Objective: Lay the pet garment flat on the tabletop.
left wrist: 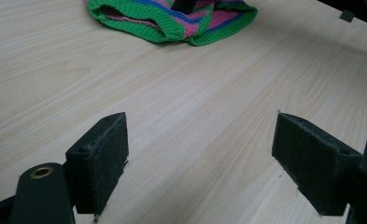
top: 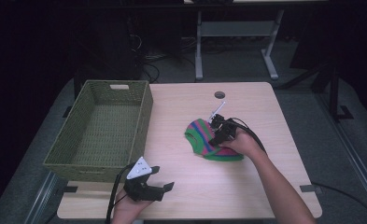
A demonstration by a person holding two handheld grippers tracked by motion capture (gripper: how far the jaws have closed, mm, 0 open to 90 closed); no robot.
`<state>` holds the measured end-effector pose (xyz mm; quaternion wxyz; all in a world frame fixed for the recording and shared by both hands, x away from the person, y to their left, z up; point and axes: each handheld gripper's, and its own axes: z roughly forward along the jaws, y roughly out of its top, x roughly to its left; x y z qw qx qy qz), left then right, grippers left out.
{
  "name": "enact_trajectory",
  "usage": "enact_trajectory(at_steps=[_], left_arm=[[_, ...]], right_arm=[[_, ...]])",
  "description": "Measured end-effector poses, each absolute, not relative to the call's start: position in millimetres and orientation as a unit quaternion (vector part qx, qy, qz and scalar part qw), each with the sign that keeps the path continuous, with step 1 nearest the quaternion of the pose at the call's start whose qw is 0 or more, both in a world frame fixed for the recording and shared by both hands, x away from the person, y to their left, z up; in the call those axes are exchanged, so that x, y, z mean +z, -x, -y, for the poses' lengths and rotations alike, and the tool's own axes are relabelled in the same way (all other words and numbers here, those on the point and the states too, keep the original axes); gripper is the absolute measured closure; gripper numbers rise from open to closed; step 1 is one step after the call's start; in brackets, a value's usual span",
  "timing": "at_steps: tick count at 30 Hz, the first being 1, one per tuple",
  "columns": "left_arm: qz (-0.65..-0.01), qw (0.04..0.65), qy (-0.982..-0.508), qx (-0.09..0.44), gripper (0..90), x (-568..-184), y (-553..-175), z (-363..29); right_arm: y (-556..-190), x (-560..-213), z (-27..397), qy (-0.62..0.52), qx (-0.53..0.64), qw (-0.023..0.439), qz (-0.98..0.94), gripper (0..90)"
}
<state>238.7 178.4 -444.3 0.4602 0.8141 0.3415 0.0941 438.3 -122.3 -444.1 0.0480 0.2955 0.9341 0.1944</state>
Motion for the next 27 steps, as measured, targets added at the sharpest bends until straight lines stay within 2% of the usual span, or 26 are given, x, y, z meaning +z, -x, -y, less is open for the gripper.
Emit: enact_trajectory(at_steps=[13, 21, 27], left_arm=[[-0.344, 0.453, -0.817, 0.097, 18.2, -445.7, -239.6, -178.4], [-0.343, 0.455, -0.816, 0.098, 18.2, -445.4, -239.1, -178.8], [-0.342, 0.452, -0.818, 0.097, 18.3, -445.7, -239.7, -179.1]], right_arm=[[-439.3, -441.8, 120.3, -0.312, 0.185, 0.041, -0.931, 62.4], [-442.2, -441.8, 123.5, -0.323, 0.191, 0.037, -0.926, 70.4], [-443.3, -442.1, 125.8, -0.331, 0.197, 0.034, -0.922, 72.8]])
